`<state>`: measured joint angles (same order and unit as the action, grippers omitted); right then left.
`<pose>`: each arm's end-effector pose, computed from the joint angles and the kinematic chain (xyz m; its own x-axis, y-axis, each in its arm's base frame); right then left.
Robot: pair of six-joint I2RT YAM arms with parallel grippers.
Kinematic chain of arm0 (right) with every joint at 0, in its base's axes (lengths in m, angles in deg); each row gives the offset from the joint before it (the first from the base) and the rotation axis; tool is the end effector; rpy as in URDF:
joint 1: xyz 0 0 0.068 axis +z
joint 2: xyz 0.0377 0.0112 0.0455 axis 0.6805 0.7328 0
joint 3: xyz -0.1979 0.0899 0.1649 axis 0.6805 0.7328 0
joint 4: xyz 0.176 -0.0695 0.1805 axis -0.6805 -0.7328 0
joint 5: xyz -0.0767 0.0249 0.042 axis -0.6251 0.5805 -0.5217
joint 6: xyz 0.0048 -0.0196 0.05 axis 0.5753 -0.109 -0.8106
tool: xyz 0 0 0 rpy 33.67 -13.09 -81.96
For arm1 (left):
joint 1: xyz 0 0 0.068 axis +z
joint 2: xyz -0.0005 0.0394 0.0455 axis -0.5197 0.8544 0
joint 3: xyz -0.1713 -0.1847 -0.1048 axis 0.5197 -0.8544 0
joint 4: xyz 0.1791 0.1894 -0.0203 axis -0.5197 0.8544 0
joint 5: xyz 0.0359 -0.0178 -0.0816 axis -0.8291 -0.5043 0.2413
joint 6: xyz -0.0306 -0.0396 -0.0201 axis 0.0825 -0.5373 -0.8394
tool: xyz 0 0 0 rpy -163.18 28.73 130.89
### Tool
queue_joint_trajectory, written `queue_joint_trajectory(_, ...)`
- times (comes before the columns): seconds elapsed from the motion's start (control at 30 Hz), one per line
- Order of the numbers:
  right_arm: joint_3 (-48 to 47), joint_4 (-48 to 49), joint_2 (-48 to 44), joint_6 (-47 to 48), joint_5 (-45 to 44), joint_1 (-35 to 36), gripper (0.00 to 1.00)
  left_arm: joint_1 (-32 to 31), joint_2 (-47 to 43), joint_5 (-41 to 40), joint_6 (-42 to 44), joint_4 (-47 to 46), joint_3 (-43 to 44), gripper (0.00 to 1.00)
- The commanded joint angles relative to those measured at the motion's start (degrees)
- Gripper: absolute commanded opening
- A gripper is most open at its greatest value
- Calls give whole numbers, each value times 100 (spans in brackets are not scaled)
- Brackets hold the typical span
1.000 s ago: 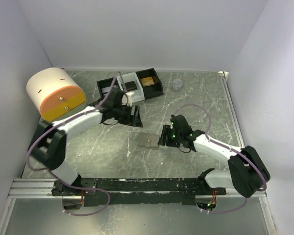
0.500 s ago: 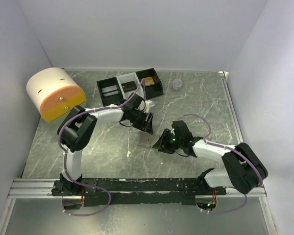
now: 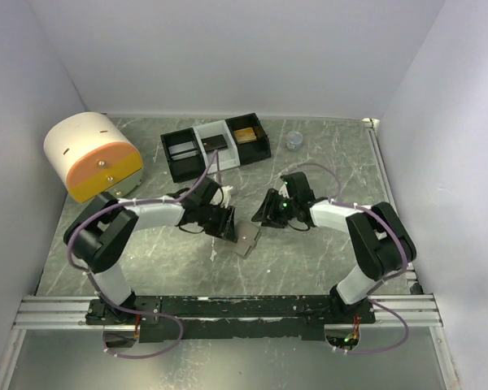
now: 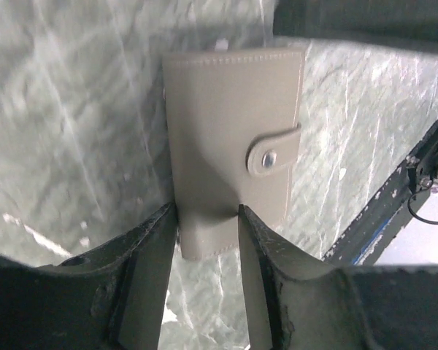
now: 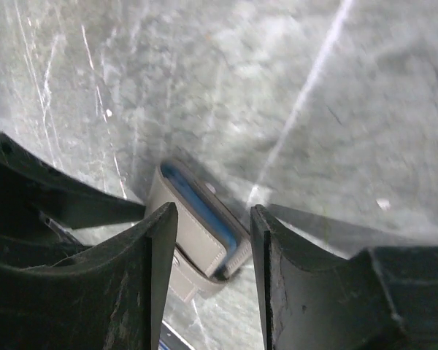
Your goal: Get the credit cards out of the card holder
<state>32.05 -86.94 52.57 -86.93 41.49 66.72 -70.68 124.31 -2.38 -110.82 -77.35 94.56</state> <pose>0.2599 0.1302 0.1370 -0.9205 0.3236 -0.2190 0.0966 0.7314 0.6751 0.2498 -0.2265 0.1425 -0.8841 0.2913 -0.3655 0.4598 0.6820 -0.5687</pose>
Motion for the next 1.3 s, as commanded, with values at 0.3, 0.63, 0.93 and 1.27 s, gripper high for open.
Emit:
queue_joint_trajectory(0.3,-1145,-2348,-459,1486,-2130,848,47,-384,-1075,-574,-1617,-1561,-1301,47)
queue_joint_trajectory(0.63,-1164,-2442,-551,843,-2953,2154,40,-451,-1097,-1008,-1889,-1577,-1356,39)
queue_joint_trajectory(0.93,-1498,-2706,-93,825,-3419,2557,37,-481,-1056,-1156,-2057,-1625,-1442,38)
queue_joint_trajectory(1.27,-1758,-2993,178,739,-3840,2815,36,-477,-965,-1239,-2062,-1577,-1505,37)
